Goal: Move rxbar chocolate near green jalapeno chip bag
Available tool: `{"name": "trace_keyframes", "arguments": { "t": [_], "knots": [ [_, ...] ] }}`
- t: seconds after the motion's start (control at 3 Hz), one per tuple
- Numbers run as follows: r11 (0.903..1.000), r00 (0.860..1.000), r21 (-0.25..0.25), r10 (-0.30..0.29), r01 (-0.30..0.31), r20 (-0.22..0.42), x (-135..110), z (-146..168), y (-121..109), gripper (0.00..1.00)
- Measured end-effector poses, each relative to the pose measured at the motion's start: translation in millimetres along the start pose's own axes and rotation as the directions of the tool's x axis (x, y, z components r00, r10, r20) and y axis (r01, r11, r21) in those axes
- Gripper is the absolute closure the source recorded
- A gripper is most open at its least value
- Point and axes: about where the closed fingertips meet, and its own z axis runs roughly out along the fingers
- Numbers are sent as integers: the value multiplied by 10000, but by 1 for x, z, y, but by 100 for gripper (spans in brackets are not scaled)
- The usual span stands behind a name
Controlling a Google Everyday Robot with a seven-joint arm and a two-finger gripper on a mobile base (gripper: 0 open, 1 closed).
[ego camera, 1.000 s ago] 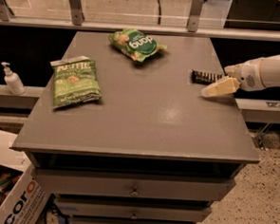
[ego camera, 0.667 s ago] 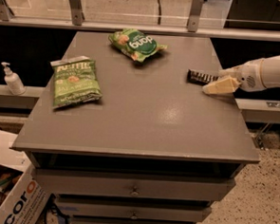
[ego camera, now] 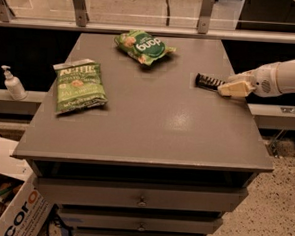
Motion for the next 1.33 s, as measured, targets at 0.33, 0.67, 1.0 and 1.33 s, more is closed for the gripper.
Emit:
{"name": "trace_keyframes", "arguments": {
  "t": [0.33, 0.67, 1.0, 1.33],
  "knots": [
    [10000, 10000, 0, -1, 1, 1, -2, -1, 0, 100],
    [10000, 10000, -1, -1, 1, 2, -3, -2, 0, 100],
    [9975, 9947, -173, -668, 683, 775, -34, -30, 26, 100],
    [9851, 9652, -110, -1660, 1717, 2023, -83, -84, 61, 100]
  ]
}}
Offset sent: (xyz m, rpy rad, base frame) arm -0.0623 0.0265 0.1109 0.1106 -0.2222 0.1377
